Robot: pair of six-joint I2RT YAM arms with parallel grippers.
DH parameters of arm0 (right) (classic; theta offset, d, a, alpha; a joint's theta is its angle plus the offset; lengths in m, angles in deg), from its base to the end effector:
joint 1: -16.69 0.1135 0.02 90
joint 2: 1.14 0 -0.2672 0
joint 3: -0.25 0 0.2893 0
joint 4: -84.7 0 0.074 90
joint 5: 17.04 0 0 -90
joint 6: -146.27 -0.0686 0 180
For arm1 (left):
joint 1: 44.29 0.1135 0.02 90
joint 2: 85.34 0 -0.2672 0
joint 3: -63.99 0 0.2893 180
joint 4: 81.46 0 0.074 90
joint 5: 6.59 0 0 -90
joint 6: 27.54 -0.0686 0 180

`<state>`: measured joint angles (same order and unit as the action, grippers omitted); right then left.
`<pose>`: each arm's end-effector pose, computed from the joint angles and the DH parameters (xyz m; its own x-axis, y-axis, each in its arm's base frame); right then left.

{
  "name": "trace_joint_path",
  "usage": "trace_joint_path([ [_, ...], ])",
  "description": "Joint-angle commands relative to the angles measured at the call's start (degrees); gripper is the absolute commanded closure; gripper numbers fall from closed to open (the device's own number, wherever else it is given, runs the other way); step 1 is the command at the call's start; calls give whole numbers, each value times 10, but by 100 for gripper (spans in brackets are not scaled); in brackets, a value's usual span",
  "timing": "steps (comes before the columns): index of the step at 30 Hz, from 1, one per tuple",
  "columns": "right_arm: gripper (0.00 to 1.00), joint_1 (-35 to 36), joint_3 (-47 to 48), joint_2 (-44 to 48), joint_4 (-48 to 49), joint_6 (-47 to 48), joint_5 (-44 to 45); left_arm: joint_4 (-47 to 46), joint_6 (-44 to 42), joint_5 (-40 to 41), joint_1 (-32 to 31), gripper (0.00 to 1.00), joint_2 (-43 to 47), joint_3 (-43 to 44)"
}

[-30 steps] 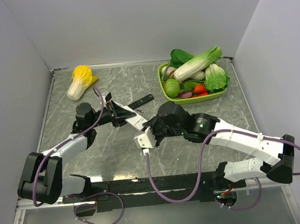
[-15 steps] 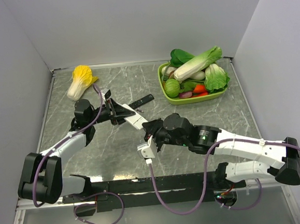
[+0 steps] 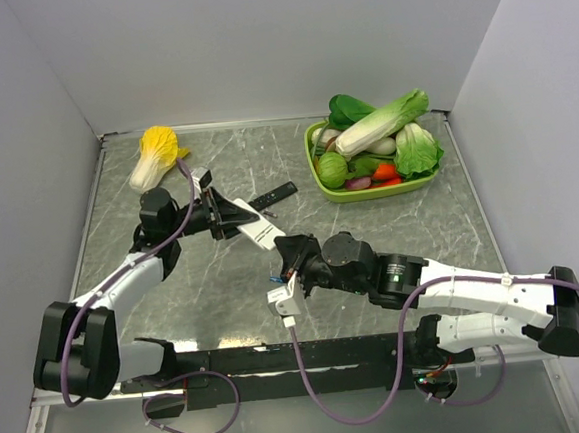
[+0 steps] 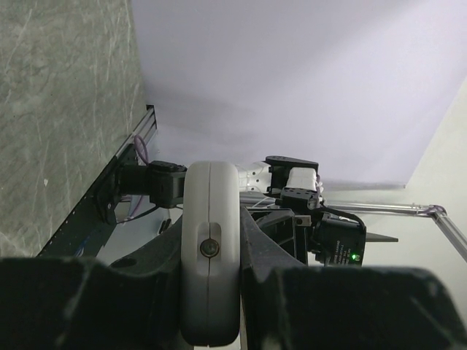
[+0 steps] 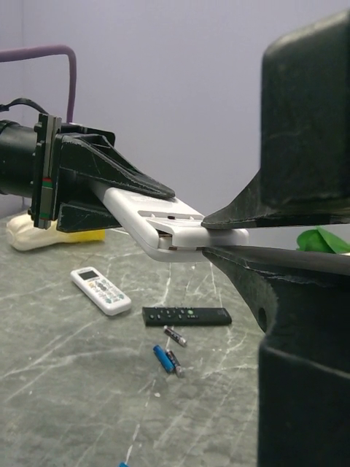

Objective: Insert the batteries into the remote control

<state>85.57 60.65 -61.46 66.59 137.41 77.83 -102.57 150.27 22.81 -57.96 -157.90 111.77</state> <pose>0.1180 0.2893 0.3020 0.8725 -0.4736 -0.1205 -0.2489 -0.2184 -0.9436 0.2871 -0.1313 0.2403 -0.9625 -0.2708 0.0176 -0.0254 0.0255 -0.9994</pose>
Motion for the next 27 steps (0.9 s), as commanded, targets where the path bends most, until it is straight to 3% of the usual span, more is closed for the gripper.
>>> trace_joint_path([
  [1,100,9,-15,-6,4,-1,28,-36,27,-17,3,98,36,24],
  [12,100,21,-20,-35,43,-7,27,-141,108,-9,3,98,29,0],
  [22,94,20,-40,-39,39,-3,32,-133,108,-12,3,98,31,14],
  [27,86,21,-32,-42,27,-9,25,-143,117,-11,3,98,31,13],
])
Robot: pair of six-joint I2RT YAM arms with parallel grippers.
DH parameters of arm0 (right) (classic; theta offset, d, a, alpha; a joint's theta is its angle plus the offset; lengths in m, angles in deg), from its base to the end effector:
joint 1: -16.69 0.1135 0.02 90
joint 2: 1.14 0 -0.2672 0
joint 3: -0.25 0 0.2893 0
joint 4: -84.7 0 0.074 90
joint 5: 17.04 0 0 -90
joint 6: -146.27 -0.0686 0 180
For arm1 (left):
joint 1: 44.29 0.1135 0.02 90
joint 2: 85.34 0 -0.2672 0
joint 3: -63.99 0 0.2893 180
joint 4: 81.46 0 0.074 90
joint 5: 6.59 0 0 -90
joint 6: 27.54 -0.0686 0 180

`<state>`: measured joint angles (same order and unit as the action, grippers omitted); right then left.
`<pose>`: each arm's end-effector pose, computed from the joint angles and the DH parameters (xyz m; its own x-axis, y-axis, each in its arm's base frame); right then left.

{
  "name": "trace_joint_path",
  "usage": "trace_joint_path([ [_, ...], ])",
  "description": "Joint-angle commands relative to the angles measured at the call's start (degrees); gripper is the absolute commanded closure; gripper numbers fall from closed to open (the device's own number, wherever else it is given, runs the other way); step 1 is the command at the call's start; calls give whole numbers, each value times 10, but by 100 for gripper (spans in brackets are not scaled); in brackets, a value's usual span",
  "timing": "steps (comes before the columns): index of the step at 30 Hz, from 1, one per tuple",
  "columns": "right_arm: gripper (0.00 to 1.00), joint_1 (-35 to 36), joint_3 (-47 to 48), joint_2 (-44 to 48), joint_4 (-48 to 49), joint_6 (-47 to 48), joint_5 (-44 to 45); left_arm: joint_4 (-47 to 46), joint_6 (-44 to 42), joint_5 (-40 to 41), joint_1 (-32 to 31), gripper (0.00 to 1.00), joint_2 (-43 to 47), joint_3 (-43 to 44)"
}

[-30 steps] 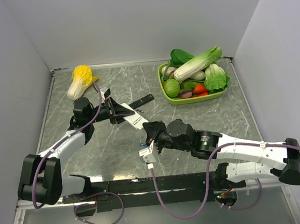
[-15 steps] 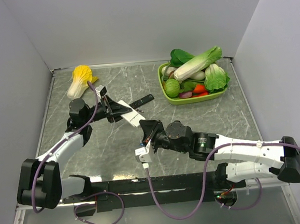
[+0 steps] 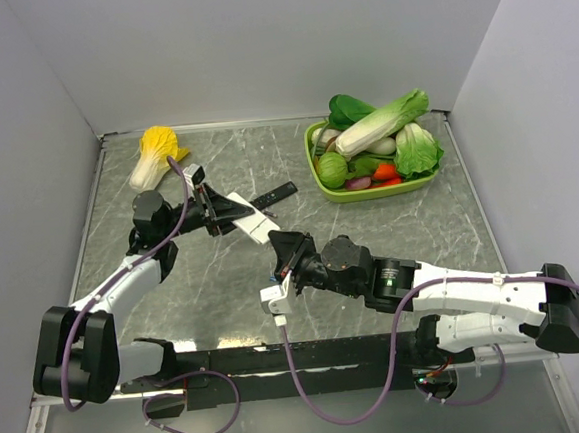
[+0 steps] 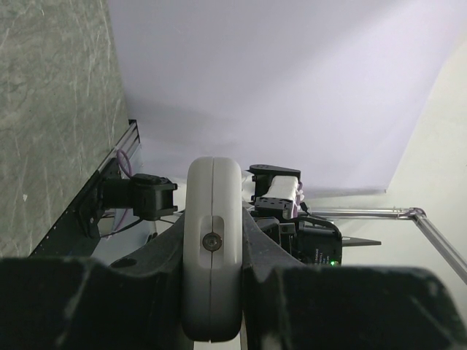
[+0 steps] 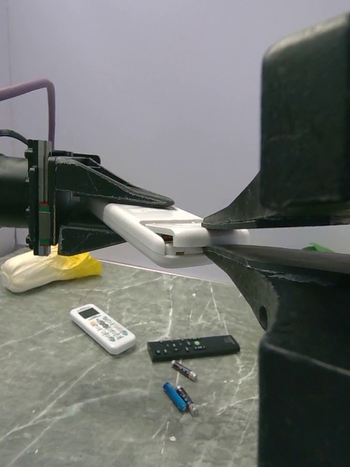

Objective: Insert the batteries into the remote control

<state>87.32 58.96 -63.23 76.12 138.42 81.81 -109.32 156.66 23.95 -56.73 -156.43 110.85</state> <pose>0.1169 0.3007 0.3032 0.8646 -0.4920 -0.1020 -0.1886 -0.1295 -0.9735 0.2860 -0.1236 0.2544 -0.9508 -0.3092 0.0187 -0.0078 -0.0364 -0.9993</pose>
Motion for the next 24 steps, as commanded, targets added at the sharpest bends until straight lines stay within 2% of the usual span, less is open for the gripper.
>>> trace_joint_path([
  [1,83,4,-14,-24,-71,-21,-16,-77,56,-22,-9,98,17,21],
  [11,69,4,35,-29,-155,-52,-43,-85,60,-21,-9,98,18,17],
  [19,63,5,72,-37,-216,-80,-70,-83,61,-21,-9,98,23,14],
  [24,63,5,72,-37,-216,-80,-69,-76,56,-21,-9,98,29,15],
])
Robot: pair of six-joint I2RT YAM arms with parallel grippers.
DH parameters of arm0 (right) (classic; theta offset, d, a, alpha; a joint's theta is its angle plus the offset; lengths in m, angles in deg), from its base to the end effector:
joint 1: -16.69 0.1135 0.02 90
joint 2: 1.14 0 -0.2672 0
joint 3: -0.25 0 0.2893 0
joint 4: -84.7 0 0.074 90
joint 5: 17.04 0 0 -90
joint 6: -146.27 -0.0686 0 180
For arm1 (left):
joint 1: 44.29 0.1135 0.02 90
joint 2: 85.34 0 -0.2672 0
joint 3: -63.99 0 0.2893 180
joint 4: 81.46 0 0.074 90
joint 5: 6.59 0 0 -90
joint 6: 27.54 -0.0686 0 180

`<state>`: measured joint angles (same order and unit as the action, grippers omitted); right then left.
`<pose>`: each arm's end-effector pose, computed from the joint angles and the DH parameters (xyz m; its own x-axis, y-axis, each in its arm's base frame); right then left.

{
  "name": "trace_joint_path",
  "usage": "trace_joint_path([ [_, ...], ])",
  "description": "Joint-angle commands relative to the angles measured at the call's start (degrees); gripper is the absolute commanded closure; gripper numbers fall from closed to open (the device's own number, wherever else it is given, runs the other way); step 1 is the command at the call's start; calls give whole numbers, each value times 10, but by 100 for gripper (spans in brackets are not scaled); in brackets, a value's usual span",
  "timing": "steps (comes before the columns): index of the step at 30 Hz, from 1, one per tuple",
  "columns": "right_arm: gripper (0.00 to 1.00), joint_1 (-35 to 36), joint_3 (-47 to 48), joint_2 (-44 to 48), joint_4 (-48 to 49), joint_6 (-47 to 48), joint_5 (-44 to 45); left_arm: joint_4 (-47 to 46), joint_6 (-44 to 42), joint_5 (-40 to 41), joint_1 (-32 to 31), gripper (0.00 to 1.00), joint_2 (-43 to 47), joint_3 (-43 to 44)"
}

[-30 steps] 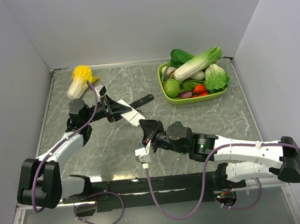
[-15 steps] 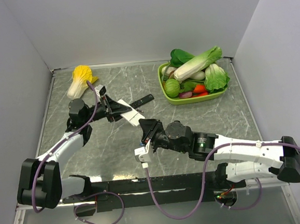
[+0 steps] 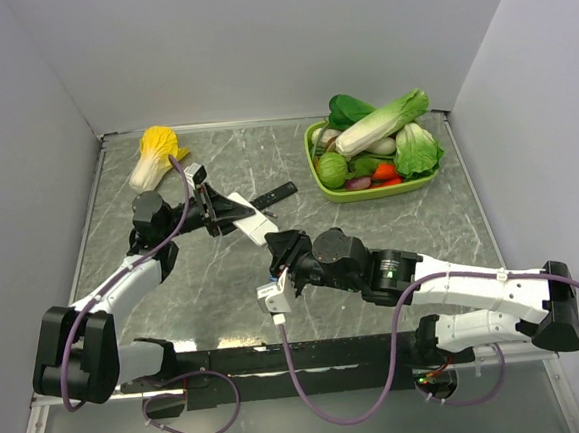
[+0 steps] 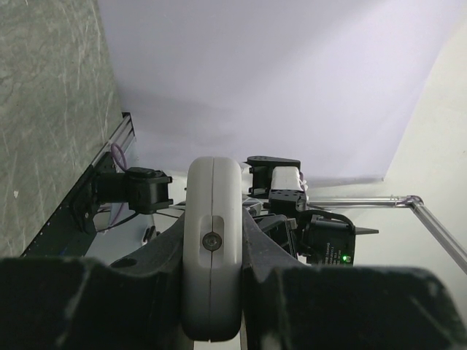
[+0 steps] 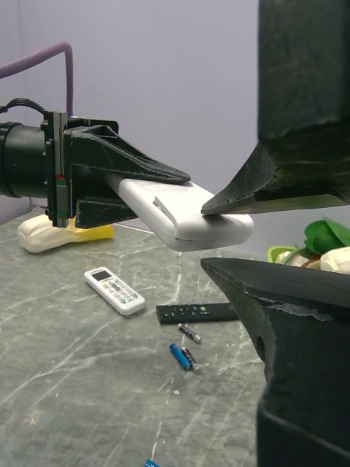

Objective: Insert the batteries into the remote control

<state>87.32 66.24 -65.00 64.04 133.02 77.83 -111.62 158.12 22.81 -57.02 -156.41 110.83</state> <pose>0.1137 0.3059 0.3189 0.8648 -0.4643 -0.1911 -0.3119 -0.1987 -0.9291 0.2836 -0.1253 0.2586 -0.9587 -0.2842 0.0085 0.0063 -0.0510 -0.9987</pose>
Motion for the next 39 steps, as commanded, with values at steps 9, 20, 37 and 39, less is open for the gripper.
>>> trace_joint_path([
  [9,62,3,29,-18,-126,-41,-42,-40,29,-6,-6,98,31,5],
  [20,54,-3,50,-16,-118,-53,-45,-32,6,16,-7,98,26,-26],
  [37,39,-23,73,-4,-94,-55,-79,-24,-11,31,-6,98,12,-36],
  [39,38,-23,71,-1,-80,-62,-79,-23,-16,34,-6,98,9,-36],
])
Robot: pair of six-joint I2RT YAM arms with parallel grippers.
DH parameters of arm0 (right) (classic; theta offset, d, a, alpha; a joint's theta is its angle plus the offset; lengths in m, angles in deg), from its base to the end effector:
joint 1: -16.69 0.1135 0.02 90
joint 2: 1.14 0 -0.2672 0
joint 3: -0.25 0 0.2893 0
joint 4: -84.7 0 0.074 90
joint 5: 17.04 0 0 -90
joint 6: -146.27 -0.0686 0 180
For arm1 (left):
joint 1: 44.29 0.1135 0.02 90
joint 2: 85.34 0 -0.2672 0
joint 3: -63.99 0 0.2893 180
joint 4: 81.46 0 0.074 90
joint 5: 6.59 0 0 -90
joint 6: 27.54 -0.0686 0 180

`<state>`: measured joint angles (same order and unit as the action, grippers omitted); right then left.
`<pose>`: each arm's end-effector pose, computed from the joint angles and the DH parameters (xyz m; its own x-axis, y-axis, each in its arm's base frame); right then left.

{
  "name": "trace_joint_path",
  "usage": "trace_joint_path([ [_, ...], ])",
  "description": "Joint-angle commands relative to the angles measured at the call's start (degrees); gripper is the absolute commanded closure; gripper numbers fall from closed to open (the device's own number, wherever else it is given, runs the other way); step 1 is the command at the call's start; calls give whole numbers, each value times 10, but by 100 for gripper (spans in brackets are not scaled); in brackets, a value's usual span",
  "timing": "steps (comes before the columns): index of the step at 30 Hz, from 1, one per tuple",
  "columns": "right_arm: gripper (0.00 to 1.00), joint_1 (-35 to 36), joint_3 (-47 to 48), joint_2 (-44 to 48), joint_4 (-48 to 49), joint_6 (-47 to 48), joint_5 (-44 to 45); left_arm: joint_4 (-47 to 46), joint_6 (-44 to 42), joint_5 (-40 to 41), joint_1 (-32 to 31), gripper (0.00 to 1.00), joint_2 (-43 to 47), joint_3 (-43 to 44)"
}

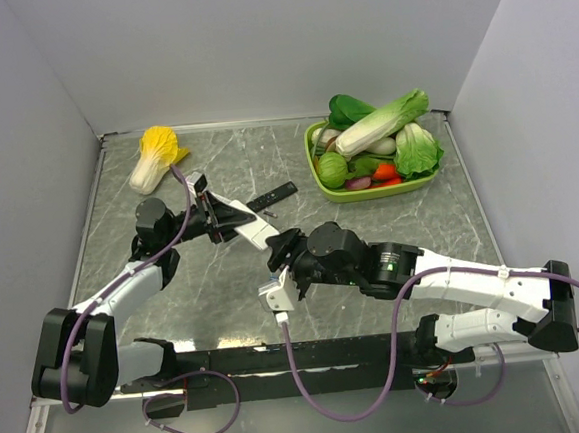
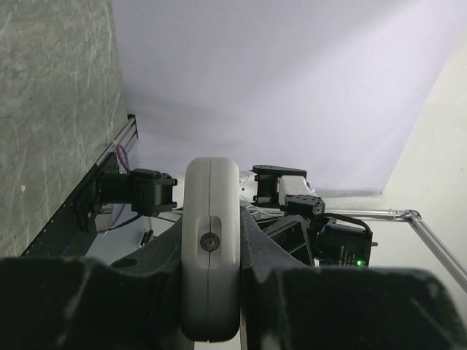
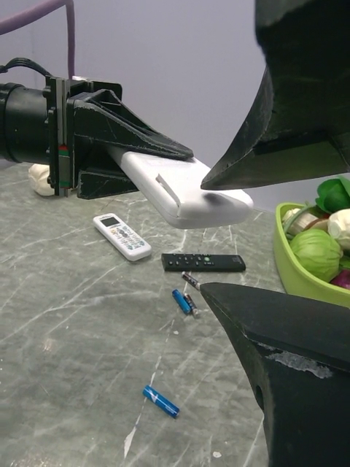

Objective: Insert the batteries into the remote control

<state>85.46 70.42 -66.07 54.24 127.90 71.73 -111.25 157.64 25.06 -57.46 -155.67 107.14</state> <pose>0.1159 0.3024 0.3212 0.8425 -0.4516 -0.2938 -0.4423 -0.2685 -0.8557 0.2762 -0.1246 0.2380 -0.9477 -0.3149 0.0516 -0.0414 -0.0390 -0.9984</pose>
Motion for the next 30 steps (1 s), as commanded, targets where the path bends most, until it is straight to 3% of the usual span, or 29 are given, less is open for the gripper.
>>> trace_joint_path([
  [1,37,-5,28,10,22,-13,-25,-27,-13,14,-2,98,1,0],
  [9,33,-22,47,19,83,-148,-36,-37,-25,51,-1,99,4,-14],
  [12,33,-46,65,28,109,-275,-52,-39,-32,80,-1,99,13,-25],
  [15,31,-79,93,29,115,-449,-25,-57,-27,109,-1,99,23,-44],
  [16,26,-100,116,26,106,-547,-11,-62,-19,118,-1,99,26,-54],
  [22,22,-157,198,-10,-61,-891,48,-105,-1,187,-1,99,54,-99],
  [25,22,-162,190,-22,-104,-1001,59,-117,-4,222,-1,98,72,-114],
  [30,25,-164,163,-40,-111,-1099,35,-130,-16,253,-1,97,95,-127],
])
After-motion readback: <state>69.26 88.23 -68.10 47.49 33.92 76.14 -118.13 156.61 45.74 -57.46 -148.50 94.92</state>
